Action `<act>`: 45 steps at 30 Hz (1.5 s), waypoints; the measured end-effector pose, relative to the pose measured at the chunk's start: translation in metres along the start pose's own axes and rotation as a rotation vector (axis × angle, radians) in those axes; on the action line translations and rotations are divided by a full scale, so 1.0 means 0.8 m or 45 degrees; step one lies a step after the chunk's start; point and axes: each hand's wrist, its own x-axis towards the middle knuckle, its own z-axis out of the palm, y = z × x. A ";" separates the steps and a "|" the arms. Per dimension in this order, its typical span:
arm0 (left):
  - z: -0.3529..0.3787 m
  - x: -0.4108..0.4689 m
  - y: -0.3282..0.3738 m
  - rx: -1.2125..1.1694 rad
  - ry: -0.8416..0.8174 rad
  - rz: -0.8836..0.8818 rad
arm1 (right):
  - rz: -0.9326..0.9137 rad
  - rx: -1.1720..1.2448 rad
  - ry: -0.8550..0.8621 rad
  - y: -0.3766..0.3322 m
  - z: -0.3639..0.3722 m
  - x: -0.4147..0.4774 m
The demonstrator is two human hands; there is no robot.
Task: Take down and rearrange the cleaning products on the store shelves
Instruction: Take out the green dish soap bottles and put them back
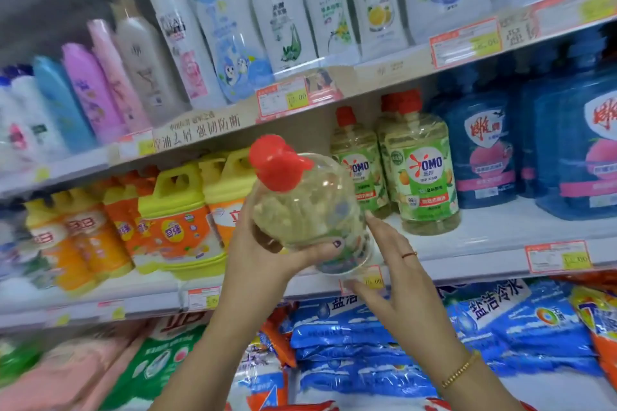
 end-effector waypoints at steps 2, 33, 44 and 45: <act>-0.016 -0.003 0.007 -0.085 0.001 -0.065 | -0.102 -0.071 0.074 -0.012 0.005 -0.008; -0.159 -0.018 -0.115 -1.166 -0.310 -0.599 | 0.878 2.015 -1.054 -0.065 0.110 0.000; -0.149 -0.023 -0.072 -0.728 0.183 -0.452 | 0.140 0.003 -0.339 -0.138 0.106 0.013; -0.149 -0.023 -0.067 -0.709 0.194 -0.430 | 0.107 -0.034 -0.328 -0.144 0.109 0.012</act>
